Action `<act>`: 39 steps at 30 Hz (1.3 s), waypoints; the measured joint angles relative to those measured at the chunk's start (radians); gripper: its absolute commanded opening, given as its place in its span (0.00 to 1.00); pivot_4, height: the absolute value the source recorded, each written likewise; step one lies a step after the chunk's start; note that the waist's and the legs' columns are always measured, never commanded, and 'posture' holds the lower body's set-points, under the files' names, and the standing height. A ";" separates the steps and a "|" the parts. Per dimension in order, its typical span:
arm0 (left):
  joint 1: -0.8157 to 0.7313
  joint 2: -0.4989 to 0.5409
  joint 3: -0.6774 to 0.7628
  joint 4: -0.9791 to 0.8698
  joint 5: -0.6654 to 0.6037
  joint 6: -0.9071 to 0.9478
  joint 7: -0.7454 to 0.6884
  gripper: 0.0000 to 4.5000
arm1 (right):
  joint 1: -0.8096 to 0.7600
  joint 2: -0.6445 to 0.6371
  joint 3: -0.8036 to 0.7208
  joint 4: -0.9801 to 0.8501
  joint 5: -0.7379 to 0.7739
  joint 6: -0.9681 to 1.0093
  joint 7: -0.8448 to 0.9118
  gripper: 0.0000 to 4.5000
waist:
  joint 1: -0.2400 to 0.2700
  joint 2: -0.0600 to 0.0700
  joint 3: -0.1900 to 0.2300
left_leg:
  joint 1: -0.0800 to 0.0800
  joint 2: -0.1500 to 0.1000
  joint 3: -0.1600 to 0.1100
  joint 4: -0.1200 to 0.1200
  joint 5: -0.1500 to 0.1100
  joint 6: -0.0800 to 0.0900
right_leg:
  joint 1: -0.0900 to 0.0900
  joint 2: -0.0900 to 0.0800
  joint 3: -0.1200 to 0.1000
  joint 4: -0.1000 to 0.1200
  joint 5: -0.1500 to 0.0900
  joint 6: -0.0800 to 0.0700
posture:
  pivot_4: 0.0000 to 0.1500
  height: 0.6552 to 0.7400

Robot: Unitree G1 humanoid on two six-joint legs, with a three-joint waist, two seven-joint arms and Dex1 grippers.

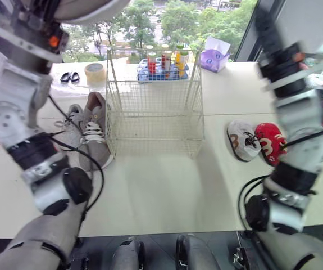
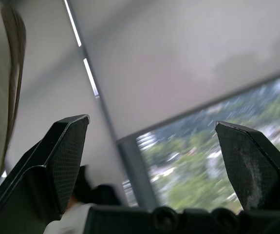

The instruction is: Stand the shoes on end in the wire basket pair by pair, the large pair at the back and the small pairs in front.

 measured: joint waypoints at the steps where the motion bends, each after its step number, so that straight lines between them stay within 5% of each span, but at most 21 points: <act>1: 0.007 -0.017 -0.023 -0.012 -0.008 -0.008 0.013 0.12 | -0.002 0.028 0.029 -0.007 0.008 0.000 -0.019 0.99 | 0.000 0.000 0.000 | 0.000 -0.001 0.000 0.000 0.000 0.000 | 0.000 0.000 0.000 0.000 0.000 0.000 | 1.00 1.00; 25: 0.173 -0.064 -0.200 -0.054 -0.067 -0.103 0.081 0.12 | -0.148 0.088 0.182 -0.032 0.025 -0.124 -0.005 0.99 | 0.000 -0.001 0.000 | -0.001 -0.001 -0.001 0.000 0.000 0.001 | 0.000 0.003 0.000 -0.002 0.000 0.000 | 1.00 1.00; 31: 0.212 -0.060 -0.240 -0.079 -0.066 -0.115 0.056 0.12 | -0.147 0.086 0.188 -0.010 0.006 -0.131 -0.004 0.43 | 0.000 -0.001 0.000 | -0.001 -0.001 -0.001 0.000 -0.001 0.001 | 0.000 0.003 0.000 -0.002 0.000 0.000 | 1.00 1.00; 35: 0.219 -0.049 -0.251 -0.092 -0.054 -0.130 0.059 0.12 | -0.146 0.084 0.188 -0.010 0.007 -0.127 -0.004 0.38 | 0.000 -0.001 0.000 | -0.001 -0.001 -0.001 0.000 -0.001 0.002 | 0.000 0.003 0.000 -0.002 0.000 0.000 | 1.00 1.00; 39: 0.232 -0.017 -0.277 -0.107 -0.011 -0.141 0.067 0.54 | -0.146 0.070 0.188 -0.006 0.007 -0.120 -0.004 0.38 | 0.000 -0.001 0.000 | -0.001 -0.001 -0.001 0.000 -0.002 0.003 | 0.000 0.003 0.000 -0.002 0.000 0.000 | 1.00 1.00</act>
